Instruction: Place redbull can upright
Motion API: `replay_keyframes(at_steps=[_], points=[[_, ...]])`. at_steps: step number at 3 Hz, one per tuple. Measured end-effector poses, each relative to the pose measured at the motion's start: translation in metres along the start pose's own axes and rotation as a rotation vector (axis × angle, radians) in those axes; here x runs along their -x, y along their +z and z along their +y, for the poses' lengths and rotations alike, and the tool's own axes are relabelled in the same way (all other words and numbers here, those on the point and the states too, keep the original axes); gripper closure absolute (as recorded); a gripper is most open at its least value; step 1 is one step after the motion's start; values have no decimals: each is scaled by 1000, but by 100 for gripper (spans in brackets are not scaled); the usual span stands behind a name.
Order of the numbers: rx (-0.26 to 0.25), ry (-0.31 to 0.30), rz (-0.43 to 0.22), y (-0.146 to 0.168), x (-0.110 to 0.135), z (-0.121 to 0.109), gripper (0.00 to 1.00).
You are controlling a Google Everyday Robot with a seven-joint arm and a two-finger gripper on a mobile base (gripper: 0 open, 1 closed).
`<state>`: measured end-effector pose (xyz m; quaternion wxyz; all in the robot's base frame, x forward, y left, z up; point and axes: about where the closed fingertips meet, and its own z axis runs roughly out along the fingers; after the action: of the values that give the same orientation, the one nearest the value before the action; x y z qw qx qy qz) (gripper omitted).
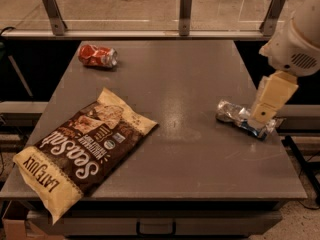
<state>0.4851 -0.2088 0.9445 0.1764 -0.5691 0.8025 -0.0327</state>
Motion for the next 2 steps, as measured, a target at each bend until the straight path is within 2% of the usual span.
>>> replay_keyframes(at_steps=[1,2], points=[[11,76,35,39,2,-14,0],[33,148,86,74,2,-17,0]])
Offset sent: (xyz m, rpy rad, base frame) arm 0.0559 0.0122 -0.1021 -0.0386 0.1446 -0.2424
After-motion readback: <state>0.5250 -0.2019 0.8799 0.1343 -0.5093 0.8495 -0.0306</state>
